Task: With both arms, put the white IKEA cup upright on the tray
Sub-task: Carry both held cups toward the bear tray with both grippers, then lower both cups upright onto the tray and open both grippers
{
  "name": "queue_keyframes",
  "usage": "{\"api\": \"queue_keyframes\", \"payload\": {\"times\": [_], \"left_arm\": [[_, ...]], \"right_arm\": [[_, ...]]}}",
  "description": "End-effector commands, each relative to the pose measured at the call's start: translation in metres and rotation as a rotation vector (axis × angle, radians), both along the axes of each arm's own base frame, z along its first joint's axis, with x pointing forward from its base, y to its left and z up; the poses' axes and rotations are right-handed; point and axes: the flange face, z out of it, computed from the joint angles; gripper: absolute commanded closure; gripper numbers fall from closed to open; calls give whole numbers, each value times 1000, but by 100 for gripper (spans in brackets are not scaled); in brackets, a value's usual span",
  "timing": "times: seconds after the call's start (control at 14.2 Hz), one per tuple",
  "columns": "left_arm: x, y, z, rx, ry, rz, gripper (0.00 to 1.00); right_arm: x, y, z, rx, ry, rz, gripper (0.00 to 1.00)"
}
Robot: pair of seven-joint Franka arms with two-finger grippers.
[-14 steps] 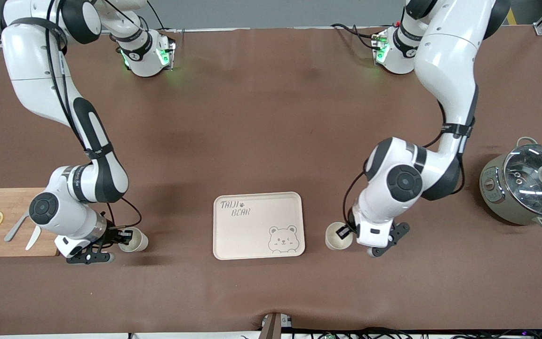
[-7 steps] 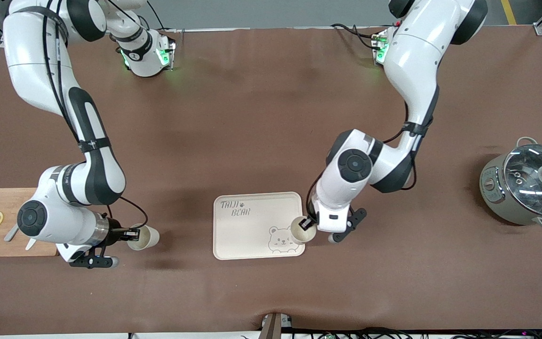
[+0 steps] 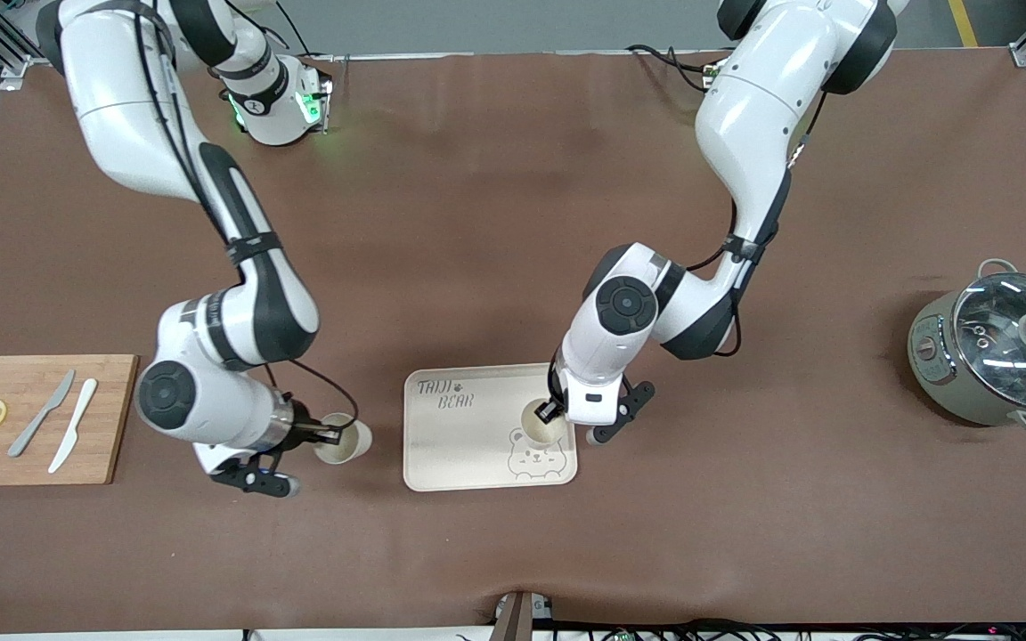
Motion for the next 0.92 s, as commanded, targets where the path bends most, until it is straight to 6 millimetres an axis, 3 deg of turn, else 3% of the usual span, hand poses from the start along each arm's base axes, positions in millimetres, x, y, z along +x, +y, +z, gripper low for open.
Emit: {"api": "queue_keyframes", "payload": {"times": [0.0, 0.14, 0.42, 0.57, 0.64, 0.71, 0.85], "left_arm": [[0, -5, -5, -13, 0, 16, 100], [-5, -10, -15, -3, 11, 7, 100], [-6, -8, -25, 7, 20, -2, 96], [-5, -7, -23, 9, 18, -6, 69], [-3, -4, -19, 6, 13, -1, 58], [-1, -2, -13, 4, 12, 5, 53], [2, 1, -3, 6, 2, 5, 27]], "right_arm": [[-11, 47, 5, 1, -16, -76, 100], [-22, 84, -3, 7, -41, -113, 100], [-36, 124, -35, 16, -54, -154, 100], [-39, 135, -48, 23, -66, -162, 100], [-42, 138, -57, 18, -60, -158, 100], [-43, 139, -63, 16, -61, -156, 100], [-44, 141, -73, 13, -61, -153, 100]]}}
